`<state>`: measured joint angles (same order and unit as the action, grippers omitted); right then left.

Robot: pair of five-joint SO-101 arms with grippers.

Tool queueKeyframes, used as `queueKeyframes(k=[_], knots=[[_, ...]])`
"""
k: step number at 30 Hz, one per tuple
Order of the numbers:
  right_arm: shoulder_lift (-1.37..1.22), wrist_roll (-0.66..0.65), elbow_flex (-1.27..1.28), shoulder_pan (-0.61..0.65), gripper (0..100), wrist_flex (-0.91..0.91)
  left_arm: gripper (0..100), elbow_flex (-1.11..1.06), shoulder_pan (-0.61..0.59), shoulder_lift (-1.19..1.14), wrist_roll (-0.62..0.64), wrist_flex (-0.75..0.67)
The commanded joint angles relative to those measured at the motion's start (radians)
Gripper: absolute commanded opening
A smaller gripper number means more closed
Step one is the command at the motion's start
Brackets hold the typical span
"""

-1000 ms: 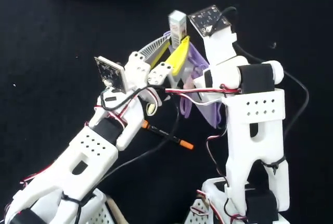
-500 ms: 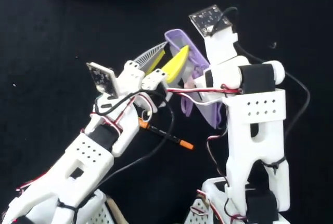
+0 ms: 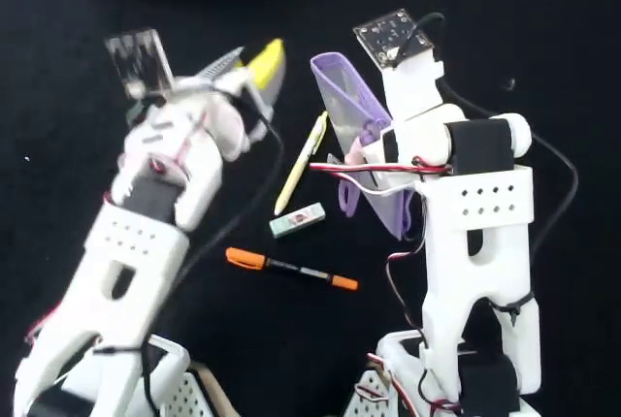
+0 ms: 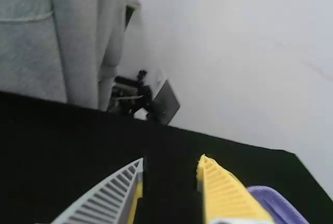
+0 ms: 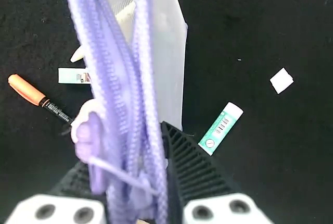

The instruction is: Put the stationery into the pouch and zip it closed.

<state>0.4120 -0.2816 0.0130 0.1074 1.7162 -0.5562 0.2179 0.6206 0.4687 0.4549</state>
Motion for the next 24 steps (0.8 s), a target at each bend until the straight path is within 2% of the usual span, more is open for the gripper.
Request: queueKeyframes(k=[1,4,7,11,15,17,21,24], knots=[[0.01,0.009,-0.042,0.012,1.1,-0.014,18,0.274,-0.064,-0.092,0.02,0.276],[0.01,0.009,-0.042,0.011,1.1,-0.014,18,0.317,-0.088,-0.152,0.015,0.358],[0.01,0.009,-0.058,0.009,1.1,-0.012,18,0.295,-0.09,-0.193,0.015,0.377],[0.01,0.009,-0.11,-0.025,1.1,-0.006,18,0.223,-0.068,-0.239,0.003,0.334],[0.001,0.003,-0.157,-0.075,1.1,-0.006,18,0.15,-0.062,-0.295,-0.091,0.23],[0.002,0.003,-0.162,-0.091,1.1,-0.006,18,0.128,-0.059,-0.333,-0.098,0.189],[0.002,0.002,-0.154,-0.14,1.1,-0.006,18,0.148,-0.033,-0.446,-0.106,0.15],[0.002,-0.002,-0.16,-0.193,1.1,-0.006,18,0.2,0.001,-0.559,-0.187,0.153]])
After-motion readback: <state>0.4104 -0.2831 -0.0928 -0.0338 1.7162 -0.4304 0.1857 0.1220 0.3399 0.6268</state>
